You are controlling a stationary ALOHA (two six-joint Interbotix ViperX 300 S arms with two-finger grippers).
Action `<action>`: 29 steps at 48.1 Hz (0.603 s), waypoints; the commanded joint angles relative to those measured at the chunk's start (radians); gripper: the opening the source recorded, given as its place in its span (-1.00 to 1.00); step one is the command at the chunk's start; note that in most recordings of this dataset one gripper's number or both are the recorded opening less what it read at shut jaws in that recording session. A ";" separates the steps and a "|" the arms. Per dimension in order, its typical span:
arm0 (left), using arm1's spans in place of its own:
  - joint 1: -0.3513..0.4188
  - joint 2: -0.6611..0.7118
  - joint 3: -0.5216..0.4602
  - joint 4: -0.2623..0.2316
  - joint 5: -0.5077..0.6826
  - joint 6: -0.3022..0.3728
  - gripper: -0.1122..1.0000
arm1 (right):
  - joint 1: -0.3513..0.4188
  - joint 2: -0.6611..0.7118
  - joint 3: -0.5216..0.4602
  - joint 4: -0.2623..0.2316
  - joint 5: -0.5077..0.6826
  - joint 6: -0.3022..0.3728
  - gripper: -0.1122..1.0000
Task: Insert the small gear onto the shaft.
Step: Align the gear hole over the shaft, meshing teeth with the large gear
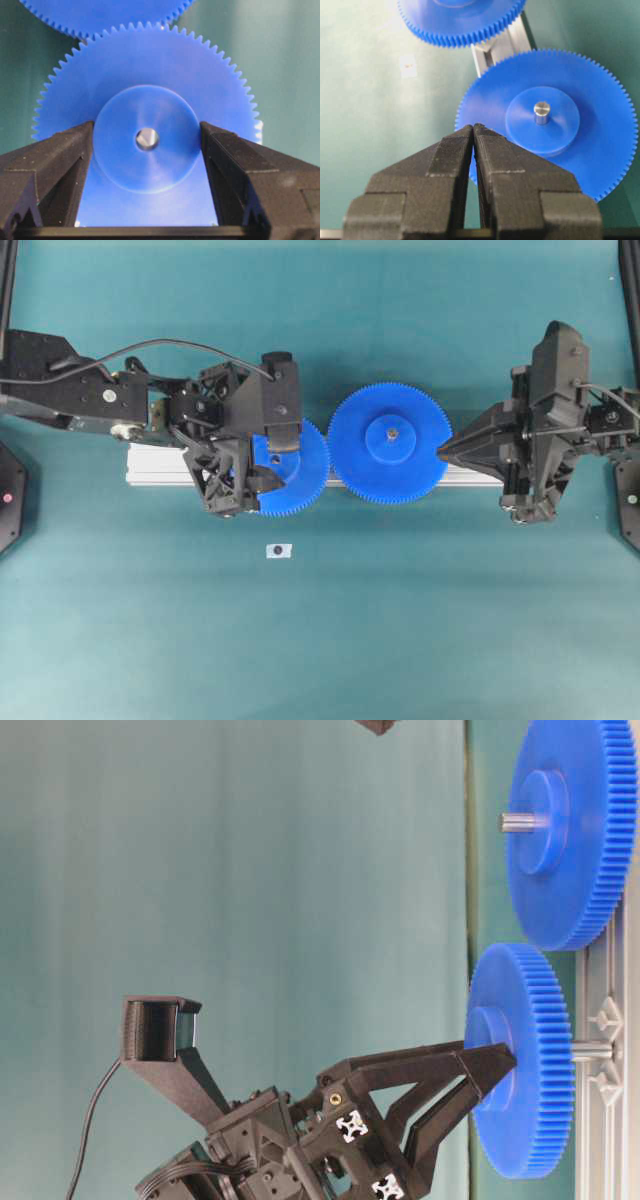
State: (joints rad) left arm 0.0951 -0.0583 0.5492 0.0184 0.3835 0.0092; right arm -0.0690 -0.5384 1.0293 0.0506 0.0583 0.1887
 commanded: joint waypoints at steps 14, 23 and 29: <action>0.021 0.000 -0.006 0.003 -0.005 0.018 0.50 | -0.002 -0.006 -0.009 0.002 -0.008 0.012 -0.55; 0.021 0.014 -0.014 0.003 -0.028 0.018 0.50 | -0.002 -0.006 -0.009 0.002 -0.008 0.012 -0.55; 0.021 0.017 -0.018 0.005 -0.041 0.018 0.50 | -0.002 -0.006 -0.009 0.002 -0.008 0.012 -0.55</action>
State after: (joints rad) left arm 0.1120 -0.0291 0.5492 0.0199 0.3559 0.0261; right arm -0.0690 -0.5384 1.0293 0.0522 0.0583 0.1902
